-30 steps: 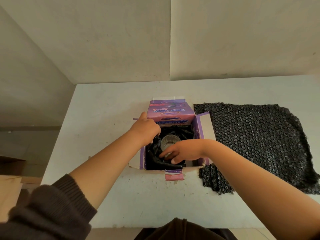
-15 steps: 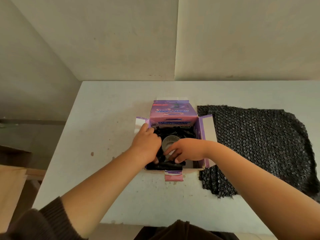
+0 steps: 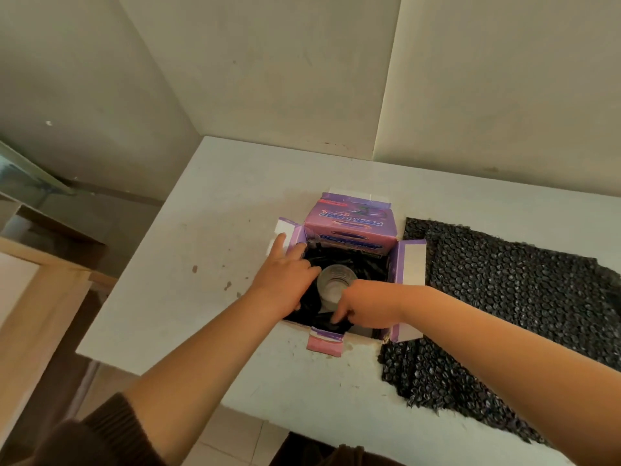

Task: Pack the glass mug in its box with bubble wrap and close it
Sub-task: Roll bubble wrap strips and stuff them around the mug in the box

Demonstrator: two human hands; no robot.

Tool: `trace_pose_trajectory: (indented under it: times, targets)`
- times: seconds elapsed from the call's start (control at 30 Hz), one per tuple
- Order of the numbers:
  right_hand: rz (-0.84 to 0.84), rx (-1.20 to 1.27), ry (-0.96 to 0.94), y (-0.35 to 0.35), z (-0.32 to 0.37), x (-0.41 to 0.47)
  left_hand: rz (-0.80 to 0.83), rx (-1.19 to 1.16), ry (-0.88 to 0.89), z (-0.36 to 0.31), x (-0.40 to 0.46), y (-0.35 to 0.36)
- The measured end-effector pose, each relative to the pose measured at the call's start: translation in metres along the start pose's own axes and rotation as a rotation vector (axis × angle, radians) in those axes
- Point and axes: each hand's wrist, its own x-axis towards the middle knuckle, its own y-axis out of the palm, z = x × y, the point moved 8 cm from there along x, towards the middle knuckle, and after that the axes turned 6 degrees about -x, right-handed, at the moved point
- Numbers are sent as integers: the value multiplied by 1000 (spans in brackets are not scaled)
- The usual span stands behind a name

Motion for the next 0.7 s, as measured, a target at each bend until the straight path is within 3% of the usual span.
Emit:
trace_pose_trajectory:
  times: [0.13,0.23,0.3,0.37,0.43,0.5,0.57,0.7]
  targets:
    - [116,-55,-2,9,-1,2,15,-35,-24,0,-3,-2]
    - [151,24,-26,3,-1,2,103,68,-9,-9,-2,10]
    - [65,174,-6,-8,-8,2,130,134,-27,-11,2,18]
    - [-135,284,30,-27,-18,2,148,213,-49,-11,5,21]
    - [-346,55,44,-44,-23,1,162,300,-57,-12,4,20]
    - [-431,-224,32,-45,-17,3,128,314,-65,-13,3,17]
    - [-409,-332,30,-36,-15,9,57,253,-78,-12,2,13]
    - [-328,-311,52,-21,-20,22,-42,107,-83,-3,-2,4]
